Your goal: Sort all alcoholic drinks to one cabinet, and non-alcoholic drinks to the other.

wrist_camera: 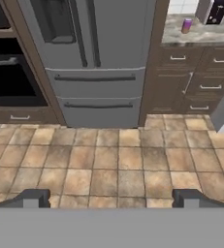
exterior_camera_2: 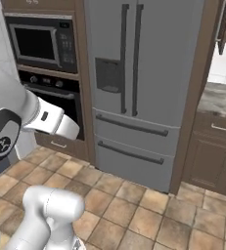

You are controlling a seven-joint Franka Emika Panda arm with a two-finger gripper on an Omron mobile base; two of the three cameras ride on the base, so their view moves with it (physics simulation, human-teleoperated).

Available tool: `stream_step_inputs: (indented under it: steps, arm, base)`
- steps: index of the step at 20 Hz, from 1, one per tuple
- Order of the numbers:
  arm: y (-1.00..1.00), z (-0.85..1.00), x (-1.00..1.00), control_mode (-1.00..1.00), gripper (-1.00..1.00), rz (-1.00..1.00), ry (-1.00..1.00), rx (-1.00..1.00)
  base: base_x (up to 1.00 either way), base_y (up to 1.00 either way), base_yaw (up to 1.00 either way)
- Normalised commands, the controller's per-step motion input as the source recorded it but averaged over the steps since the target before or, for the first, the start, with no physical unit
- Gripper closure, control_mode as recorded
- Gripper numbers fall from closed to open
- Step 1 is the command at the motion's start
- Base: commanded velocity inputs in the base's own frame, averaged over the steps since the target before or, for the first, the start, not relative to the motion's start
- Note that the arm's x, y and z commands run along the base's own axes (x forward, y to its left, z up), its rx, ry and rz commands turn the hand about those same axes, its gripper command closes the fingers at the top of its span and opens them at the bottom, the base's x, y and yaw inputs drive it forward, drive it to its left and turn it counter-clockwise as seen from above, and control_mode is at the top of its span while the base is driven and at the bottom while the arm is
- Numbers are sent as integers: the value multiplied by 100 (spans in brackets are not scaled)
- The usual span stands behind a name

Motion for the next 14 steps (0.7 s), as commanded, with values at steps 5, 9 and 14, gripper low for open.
stream_step_inputs:
  steps: [5,9,14]
  arm:
    - [0,0,0,100,-100,0,0,0]
    - [0,0,0,100,-100,0,0,0]
    - [0,0,0,100,-100,0,0,0]
  base:
    - [92,-100,-16]
    - [100,-98,-12]
    - [100,-74,-12]
